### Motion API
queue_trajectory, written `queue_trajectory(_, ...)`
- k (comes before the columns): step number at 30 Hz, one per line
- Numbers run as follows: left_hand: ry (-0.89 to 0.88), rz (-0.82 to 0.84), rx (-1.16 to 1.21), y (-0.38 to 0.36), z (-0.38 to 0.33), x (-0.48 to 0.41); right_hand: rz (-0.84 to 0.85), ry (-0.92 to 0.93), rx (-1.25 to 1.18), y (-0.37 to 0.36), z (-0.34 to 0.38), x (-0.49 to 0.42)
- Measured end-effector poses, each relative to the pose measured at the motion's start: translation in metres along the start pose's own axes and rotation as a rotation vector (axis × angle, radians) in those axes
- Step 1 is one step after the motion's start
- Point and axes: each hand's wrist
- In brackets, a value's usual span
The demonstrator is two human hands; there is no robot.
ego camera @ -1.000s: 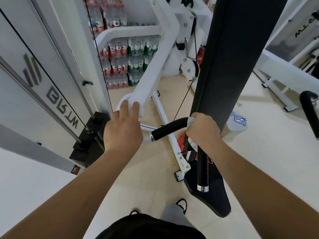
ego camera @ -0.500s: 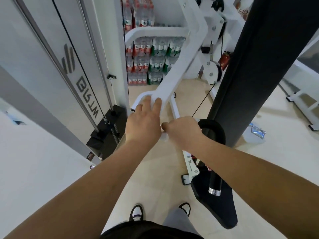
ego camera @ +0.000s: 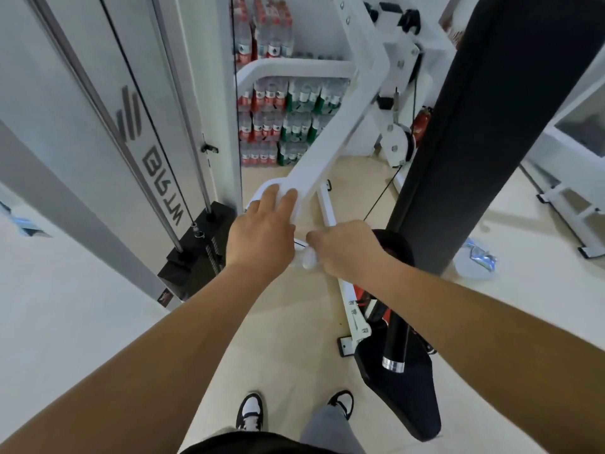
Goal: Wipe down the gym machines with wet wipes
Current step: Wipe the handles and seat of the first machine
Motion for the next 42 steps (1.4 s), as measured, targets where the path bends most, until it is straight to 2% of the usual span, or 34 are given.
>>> queue_trajectory(2,0.004,0.005,-0.013,0.0,0.0,0.0,-0.221,-0.129,0.143,-0.01,-0.002,0.016)
queue_trajectory(3,0.005,0.01,-0.02,0.0,-0.001,-0.001,-0.259,-0.166,0.143,-0.009,-0.005,0.018)
queue_trajectory(4,0.005,0.02,-0.024,0.0,-0.001,-0.001,-0.183,-0.157,0.091,-0.001,-0.009,0.017)
queue_trajectory(7,0.009,0.029,-0.013,0.002,-0.002,-0.002,0.358,-0.119,-0.374,0.04,-0.026,0.008)
queue_trajectory(8,0.012,0.029,-0.006,0.003,-0.002,-0.002,0.493,-0.121,-0.499,0.048,-0.033,0.004)
queue_trajectory(9,0.012,0.026,-0.001,0.003,-0.001,-0.002,0.604,-0.118,-0.573,0.051,-0.04,-0.001)
queue_trajectory(11,0.009,0.023,0.005,0.004,0.0,-0.002,0.687,-0.155,-0.701,0.049,-0.049,-0.009)
queue_trajectory(12,0.004,0.027,0.007,0.003,0.0,-0.003,0.674,-0.172,-0.742,0.047,-0.051,-0.011)
queue_trajectory(14,0.002,0.04,0.009,0.002,-0.001,-0.004,0.495,-0.183,-0.702,0.038,-0.049,-0.001)
queue_trajectory(17,0.008,0.04,0.03,0.001,0.001,-0.003,0.02,-0.283,-0.22,0.008,-0.027,0.033)
queue_trajectory(18,0.005,0.041,0.035,0.001,0.001,-0.004,-0.1,-0.391,-0.192,-0.006,-0.022,0.045)
queue_trajectory(19,0.004,0.045,0.036,0.0,0.001,-0.004,-0.178,-0.55,-0.291,-0.019,-0.021,0.054)
queue_trajectory(20,0.009,0.048,0.033,0.0,0.002,-0.004,-0.231,-0.716,-0.521,-0.025,-0.024,0.06)
queue_trajectory(22,0.01,0.052,0.022,0.0,0.001,-0.004,-0.261,-0.926,-1.113,-0.029,-0.036,0.065)
queue_trajectory(25,-0.001,0.048,0.017,0.0,0.0,-0.004,-0.236,-0.973,-1.643,-0.023,-0.041,0.074)
queue_trajectory(29,0.0,0.049,0.018,0.002,0.001,-0.005,-0.178,-0.968,-2.009,-0.02,-0.037,0.089)
queue_trajectory(32,0.0,0.062,0.024,0.003,0.0,-0.005,-0.257,-0.994,-2.207,-0.021,-0.024,0.1)
queue_trajectory(35,0.005,0.064,0.026,0.004,0.0,-0.005,-0.356,-1.125,-2.134,-0.022,0.0,0.102)
queue_trajectory(38,0.007,0.06,0.02,0.003,-0.001,-0.005,-0.392,-1.35,-1.605,-0.033,0.03,0.098)
queue_trajectory(40,0.002,0.057,0.029,0.003,0.0,-0.005,-0.443,-1.338,-1.28,-0.043,0.053,0.098)
queue_trajectory(42,0.001,0.055,0.043,0.002,0.001,-0.005,-0.485,-1.313,-1.121,-0.052,0.074,0.102)
Point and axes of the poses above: each hand's wrist, its own x-axis away from the middle knuckle, its own y-axis out of the back of the hand, z = x × y, and after that the axes turned 14 degrees about y, right-handed
